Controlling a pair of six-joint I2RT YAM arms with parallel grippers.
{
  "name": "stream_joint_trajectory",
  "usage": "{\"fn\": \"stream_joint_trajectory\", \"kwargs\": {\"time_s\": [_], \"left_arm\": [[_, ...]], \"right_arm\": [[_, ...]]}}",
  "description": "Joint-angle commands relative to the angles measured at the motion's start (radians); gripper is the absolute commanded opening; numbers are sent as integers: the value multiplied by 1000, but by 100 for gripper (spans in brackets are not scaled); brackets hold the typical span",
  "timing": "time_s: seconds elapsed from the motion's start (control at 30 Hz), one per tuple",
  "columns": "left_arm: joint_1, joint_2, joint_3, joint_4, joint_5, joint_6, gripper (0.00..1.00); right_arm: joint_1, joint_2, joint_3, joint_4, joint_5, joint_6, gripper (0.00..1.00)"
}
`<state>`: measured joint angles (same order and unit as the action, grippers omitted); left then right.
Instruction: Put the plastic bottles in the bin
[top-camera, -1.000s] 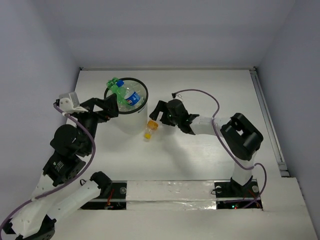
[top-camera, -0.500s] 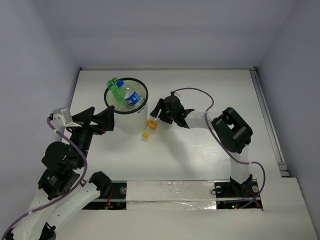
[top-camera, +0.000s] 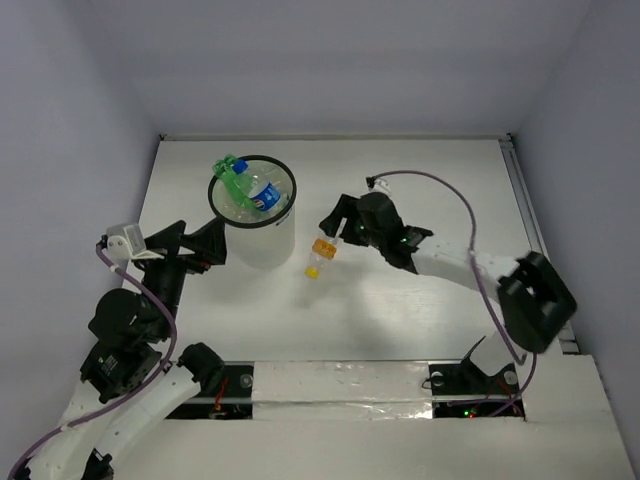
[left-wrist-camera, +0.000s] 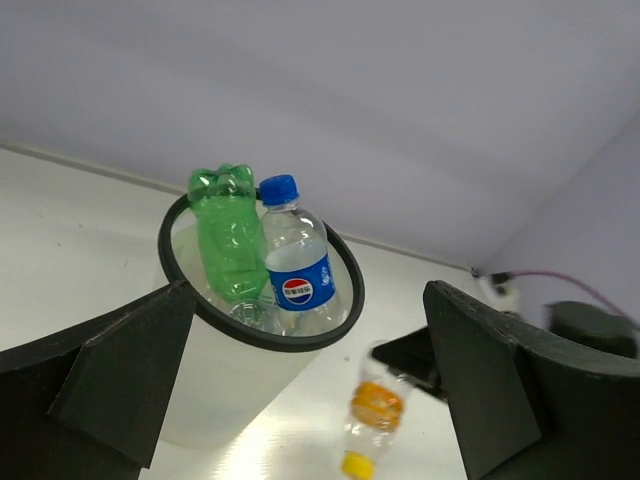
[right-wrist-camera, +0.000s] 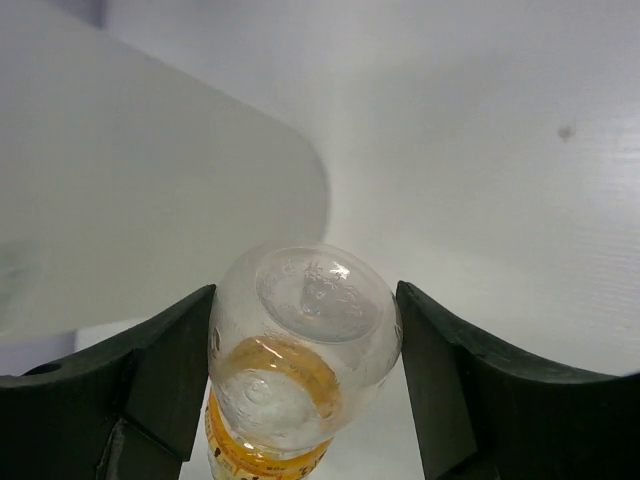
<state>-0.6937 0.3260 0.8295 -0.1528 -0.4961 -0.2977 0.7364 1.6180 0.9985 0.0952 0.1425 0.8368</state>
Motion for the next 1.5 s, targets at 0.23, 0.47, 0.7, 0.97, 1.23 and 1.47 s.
{"fn": "stream_joint_trajectory", "kwargs": {"time_s": [0.23,0.47,0.7,0.97,1.23,1.47], "left_arm": [[39,-102,-50,90,-91,-3,99],[48,-93,-61,96,-107,11,99],[57,-102,-69,104,-114,11,99],[66,-105,-72,108,-117,15,99],[66,-110,-78,111,-114,12,98],[66,-117,-78,111,-121,12,98]], "right_arm": [[238,-248,331,-49,236,-440,53],[299,41,699,121,293,-813,53],[320,236,879,282,269,-1082,52],[354,307,916,331,213,-1208,51],[376,425,924,390,227,-1285,51],[396,497,864,397,190,-1193,50]]}}
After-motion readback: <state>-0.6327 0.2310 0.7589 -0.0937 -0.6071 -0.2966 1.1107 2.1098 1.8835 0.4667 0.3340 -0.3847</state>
